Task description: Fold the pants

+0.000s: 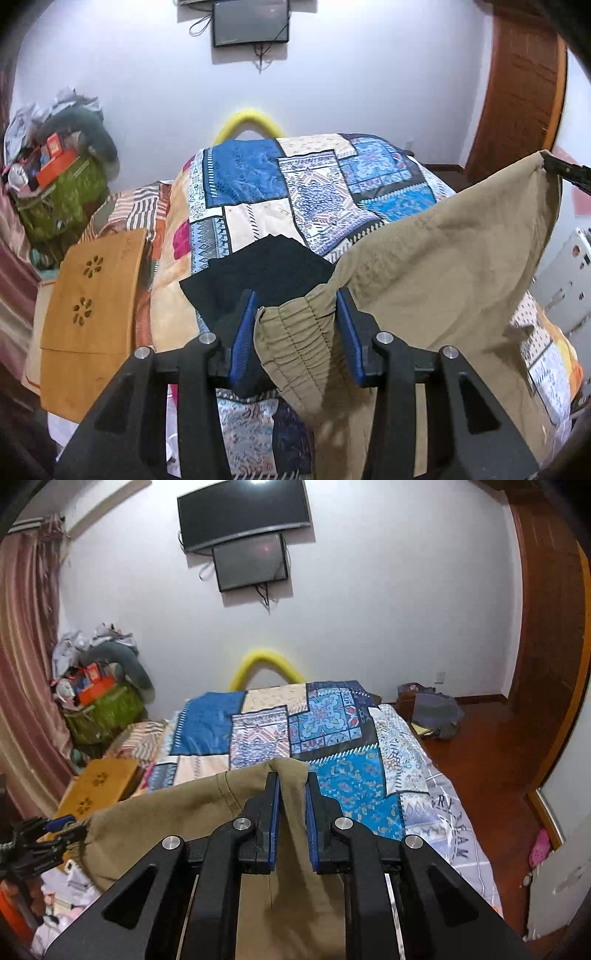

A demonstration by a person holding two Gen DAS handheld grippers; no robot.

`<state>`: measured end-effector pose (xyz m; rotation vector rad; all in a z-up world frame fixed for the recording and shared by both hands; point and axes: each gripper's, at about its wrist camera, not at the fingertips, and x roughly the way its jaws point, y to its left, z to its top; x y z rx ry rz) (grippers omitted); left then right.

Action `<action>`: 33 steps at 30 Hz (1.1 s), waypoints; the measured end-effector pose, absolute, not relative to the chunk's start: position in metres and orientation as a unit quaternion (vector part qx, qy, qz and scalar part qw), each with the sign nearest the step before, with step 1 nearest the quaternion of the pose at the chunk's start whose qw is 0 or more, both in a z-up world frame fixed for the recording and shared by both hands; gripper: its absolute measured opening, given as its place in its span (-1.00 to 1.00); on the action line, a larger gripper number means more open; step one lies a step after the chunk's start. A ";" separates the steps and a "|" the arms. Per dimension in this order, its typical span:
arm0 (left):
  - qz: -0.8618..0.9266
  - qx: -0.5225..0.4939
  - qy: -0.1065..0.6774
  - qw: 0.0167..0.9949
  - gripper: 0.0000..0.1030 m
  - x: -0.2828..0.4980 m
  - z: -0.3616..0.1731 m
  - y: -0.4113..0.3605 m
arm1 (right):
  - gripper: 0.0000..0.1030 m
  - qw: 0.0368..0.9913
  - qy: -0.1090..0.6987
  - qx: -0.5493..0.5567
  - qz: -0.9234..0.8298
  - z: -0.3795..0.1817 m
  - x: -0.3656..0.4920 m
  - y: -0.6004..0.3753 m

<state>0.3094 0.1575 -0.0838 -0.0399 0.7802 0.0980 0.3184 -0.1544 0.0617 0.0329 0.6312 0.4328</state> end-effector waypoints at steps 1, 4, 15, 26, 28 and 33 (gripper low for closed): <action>0.046 -0.015 0.381 0.923 -0.16 0.303 -0.084 0.154 | -0.78 0.926 0.310 0.020 0.215 0.061 0.309 -0.160; 0.035 -0.016 0.386 0.922 -0.17 0.280 -0.090 0.146 | -0.78 0.923 0.315 0.013 0.222 0.049 0.279 -0.172; -0.013 0.011 0.414 0.910 -0.16 0.193 -0.128 0.117 | -0.78 0.898 0.367 0.019 0.243 -0.008 0.171 -0.213; -0.016 0.004 0.445 0.896 -0.16 0.135 -0.165 0.108 | -0.74 0.870 0.446 0.023 0.210 -0.085 0.100 -0.221; -0.012 0.004 0.455 0.890 -0.16 0.129 -0.173 0.106 | -0.68 0.868 0.454 0.015 0.202 -0.092 0.085 -0.223; -0.019 -0.010 0.472 0.881 -0.16 0.113 -0.178 0.108 | -0.68 0.872 0.456 -0.023 0.179 -0.090 0.056 -0.221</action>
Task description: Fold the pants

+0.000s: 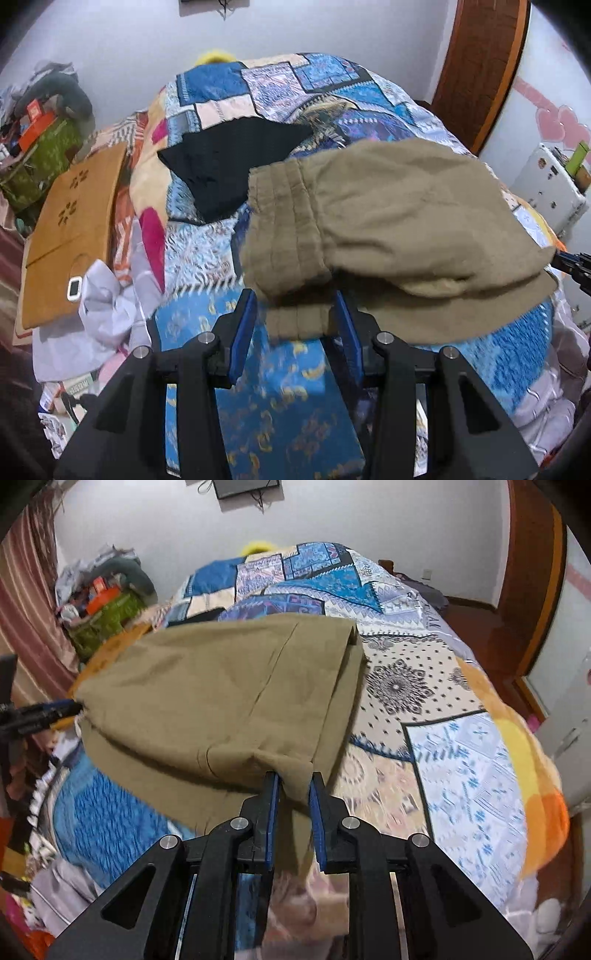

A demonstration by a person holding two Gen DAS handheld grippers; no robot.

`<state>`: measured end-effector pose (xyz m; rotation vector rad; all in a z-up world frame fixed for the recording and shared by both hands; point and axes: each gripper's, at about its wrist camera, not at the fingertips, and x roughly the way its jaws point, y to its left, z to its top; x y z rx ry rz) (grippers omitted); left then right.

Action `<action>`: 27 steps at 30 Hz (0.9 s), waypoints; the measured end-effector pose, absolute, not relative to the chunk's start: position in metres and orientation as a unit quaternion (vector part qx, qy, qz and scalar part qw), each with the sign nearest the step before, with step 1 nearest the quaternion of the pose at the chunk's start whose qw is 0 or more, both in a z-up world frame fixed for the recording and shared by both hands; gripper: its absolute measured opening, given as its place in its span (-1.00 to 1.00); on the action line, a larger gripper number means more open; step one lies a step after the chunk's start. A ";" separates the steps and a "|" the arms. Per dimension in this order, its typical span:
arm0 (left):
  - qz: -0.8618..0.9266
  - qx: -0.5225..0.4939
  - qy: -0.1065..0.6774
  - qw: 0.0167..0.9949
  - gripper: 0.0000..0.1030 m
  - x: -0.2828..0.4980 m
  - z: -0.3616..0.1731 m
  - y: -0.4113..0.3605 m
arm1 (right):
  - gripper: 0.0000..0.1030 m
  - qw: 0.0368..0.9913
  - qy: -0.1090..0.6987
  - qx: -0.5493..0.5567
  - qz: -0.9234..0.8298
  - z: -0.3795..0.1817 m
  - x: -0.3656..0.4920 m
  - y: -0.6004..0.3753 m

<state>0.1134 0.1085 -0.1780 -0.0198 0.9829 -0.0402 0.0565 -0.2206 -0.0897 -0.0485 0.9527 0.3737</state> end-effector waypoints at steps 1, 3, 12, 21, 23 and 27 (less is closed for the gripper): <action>-0.020 -0.004 0.466 0.885 -0.15 0.108 -0.173 0.107 | -0.68 0.874 0.452 -0.026 0.177 -0.087 0.053 -0.220; -0.014 0.013 0.455 0.890 -0.14 0.102 -0.165 0.102 | -0.56 0.880 0.438 -0.028 0.181 -0.077 0.047 -0.218; -0.040 0.053 0.431 0.900 0.61 0.100 -0.134 0.065 | 0.08 0.889 0.380 -0.045 0.252 -0.044 0.047 -0.171; -0.074 0.095 0.451 0.884 0.61 0.112 -0.156 0.026 | 0.08 0.834 0.434 -0.127 0.316 -0.095 0.066 -0.100; -0.074 0.116 0.449 0.883 0.61 0.113 -0.163 0.017 | 0.08 0.832 0.437 -0.140 0.312 -0.106 0.067 -0.094; -0.080 0.151 0.450 0.877 0.61 0.116 -0.177 0.002 | -0.01 0.837 0.432 -0.138 0.306 -0.111 0.074 -0.094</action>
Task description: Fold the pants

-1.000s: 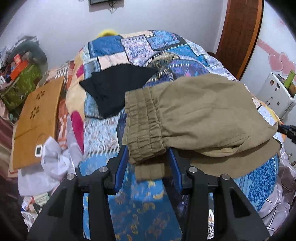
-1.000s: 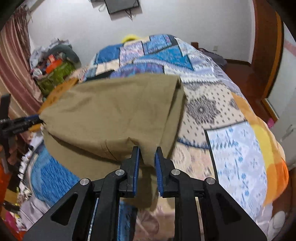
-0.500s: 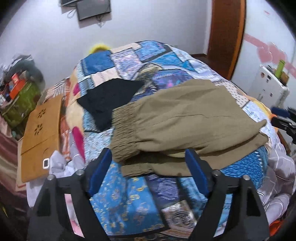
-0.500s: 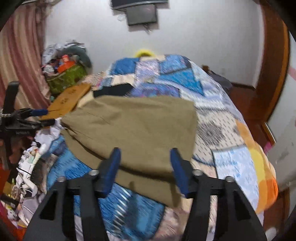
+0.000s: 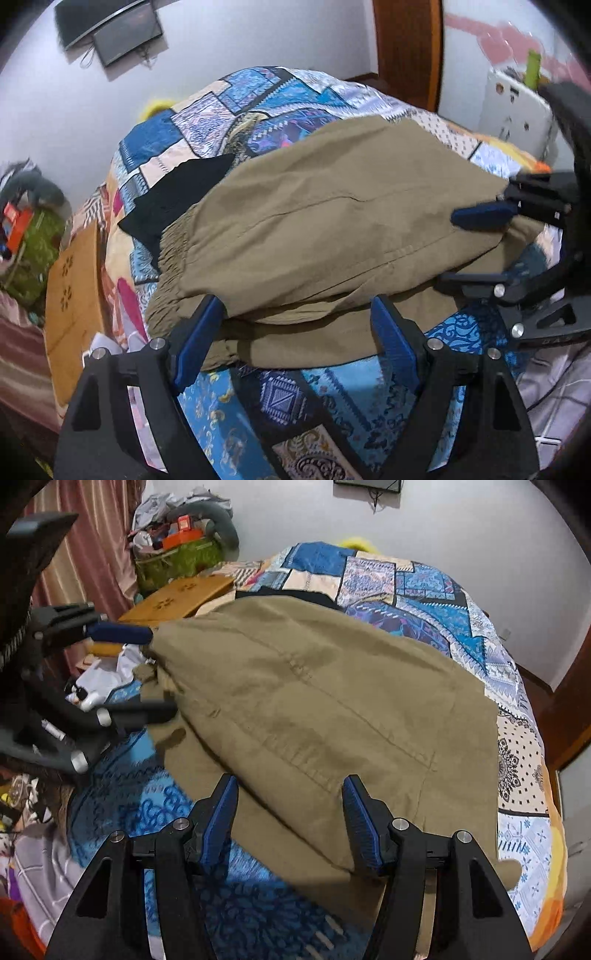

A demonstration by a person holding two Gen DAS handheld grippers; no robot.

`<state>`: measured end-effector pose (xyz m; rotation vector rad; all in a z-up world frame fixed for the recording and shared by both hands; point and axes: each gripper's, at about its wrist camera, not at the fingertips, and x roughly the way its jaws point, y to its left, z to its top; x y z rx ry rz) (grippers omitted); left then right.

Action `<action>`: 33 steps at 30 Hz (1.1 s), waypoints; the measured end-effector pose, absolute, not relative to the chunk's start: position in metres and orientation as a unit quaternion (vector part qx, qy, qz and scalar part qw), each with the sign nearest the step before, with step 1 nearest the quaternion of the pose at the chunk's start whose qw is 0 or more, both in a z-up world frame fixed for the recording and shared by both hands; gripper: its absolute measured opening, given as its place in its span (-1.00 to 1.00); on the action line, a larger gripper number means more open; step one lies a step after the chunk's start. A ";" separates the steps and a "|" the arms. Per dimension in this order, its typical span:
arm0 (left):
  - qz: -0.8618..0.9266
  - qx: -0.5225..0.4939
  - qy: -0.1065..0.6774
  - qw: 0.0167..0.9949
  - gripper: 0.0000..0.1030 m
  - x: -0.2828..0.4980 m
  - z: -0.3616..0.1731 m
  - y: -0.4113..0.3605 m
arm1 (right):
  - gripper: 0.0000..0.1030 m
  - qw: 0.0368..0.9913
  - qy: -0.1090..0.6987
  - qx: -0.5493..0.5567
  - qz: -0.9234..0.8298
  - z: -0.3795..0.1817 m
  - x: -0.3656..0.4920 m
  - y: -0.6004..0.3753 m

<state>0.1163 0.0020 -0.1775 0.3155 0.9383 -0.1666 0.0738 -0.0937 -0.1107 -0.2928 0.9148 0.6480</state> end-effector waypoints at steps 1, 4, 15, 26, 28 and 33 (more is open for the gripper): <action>-0.082 0.159 0.450 0.875 0.61 0.118 -0.181 -0.002 | -0.18 0.837 0.433 -0.137 0.305 -0.110 0.076 -0.094; -0.083 0.173 0.447 0.874 0.61 0.123 -0.187 -0.008 | -0.56 0.836 0.437 -0.116 0.312 -0.108 0.084 -0.098; -0.060 0.200 0.421 0.883 -0.44 0.132 -0.176 -0.016 | -0.86 0.854 0.391 -0.087 0.331 -0.075 0.069 -0.104; -0.103 0.137 0.456 0.873 -0.71 0.106 -0.183 -0.008 | -0.86 0.839 0.413 -0.122 0.333 -0.095 0.052 -0.099; -0.105 0.127 0.462 0.871 -0.71 0.102 -0.188 -0.007 | -0.81 0.836 0.421 -0.130 0.328 -0.098 0.049 -0.097; -0.117 0.086 0.470 0.871 -0.61 0.096 -0.178 0.003 | -0.76 0.841 0.416 -0.114 0.327 -0.086 0.043 -0.103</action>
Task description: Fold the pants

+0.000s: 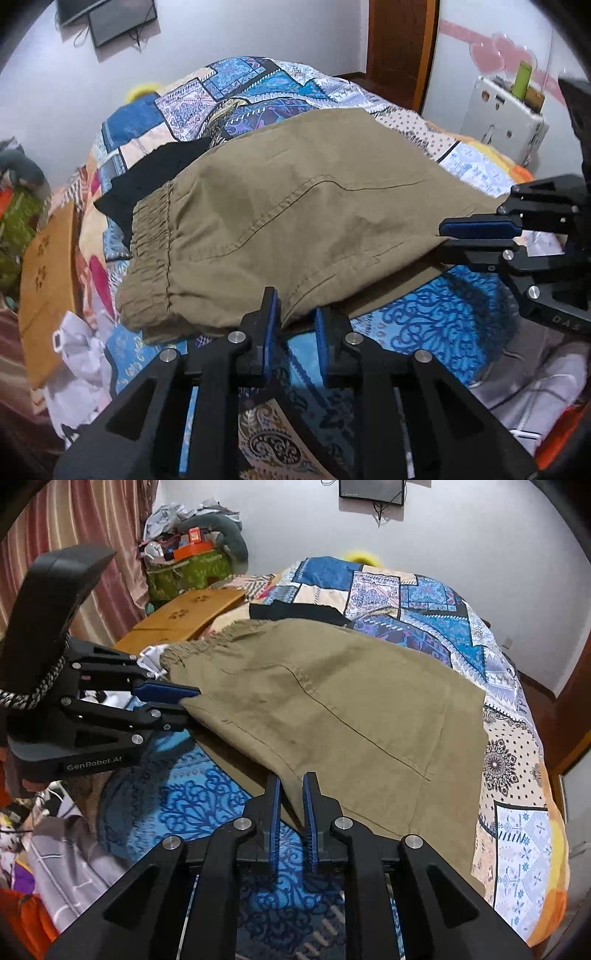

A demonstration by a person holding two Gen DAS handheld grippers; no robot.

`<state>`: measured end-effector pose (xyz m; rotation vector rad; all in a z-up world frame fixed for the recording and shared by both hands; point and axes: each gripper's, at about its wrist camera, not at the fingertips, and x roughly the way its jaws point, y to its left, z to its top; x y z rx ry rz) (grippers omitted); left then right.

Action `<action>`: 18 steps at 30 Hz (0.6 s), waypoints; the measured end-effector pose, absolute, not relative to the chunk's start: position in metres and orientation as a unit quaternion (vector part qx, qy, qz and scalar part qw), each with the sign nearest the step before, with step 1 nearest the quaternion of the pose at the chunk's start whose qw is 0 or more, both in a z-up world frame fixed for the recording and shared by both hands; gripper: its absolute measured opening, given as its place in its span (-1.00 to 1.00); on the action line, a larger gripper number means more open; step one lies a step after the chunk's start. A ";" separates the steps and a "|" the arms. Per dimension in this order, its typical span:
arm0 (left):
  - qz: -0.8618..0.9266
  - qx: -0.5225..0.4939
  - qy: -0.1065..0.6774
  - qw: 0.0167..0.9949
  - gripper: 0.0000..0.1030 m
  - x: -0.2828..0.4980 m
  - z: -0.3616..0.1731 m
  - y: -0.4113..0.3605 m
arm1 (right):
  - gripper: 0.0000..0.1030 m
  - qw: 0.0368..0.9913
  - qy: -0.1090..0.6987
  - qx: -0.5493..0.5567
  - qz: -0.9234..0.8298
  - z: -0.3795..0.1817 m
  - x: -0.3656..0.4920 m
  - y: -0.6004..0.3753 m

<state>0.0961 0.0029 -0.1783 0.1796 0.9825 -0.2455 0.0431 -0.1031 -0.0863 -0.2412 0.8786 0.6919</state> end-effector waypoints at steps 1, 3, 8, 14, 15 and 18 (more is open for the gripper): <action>-0.120 0.078 0.471 0.871 -0.59 0.095 -0.176 0.005 | -0.74 0.841 0.417 -0.099 0.330 -0.083 0.045 -0.106; -0.124 0.061 0.472 0.871 -0.49 0.094 -0.170 0.011 | -0.74 0.840 0.422 -0.058 0.336 -0.075 0.051 -0.111; -0.128 -0.001 0.464 0.877 -0.26 0.095 -0.149 0.031 | -0.66 0.856 0.401 -0.008 0.325 -0.059 0.064 -0.113; -0.074 -0.041 0.439 0.894 0.03 0.116 -0.135 0.061 | -0.34 0.848 0.423 0.010 0.320 -0.072 0.080 -0.099; -0.067 -0.045 0.441 0.894 0.06 0.121 -0.136 0.067 | -0.34 0.846 0.429 0.009 0.318 -0.076 0.082 -0.098; -0.014 -0.052 0.457 0.888 0.56 0.138 -0.152 0.084 | -0.34 0.845 0.441 0.003 0.304 -0.089 0.082 -0.098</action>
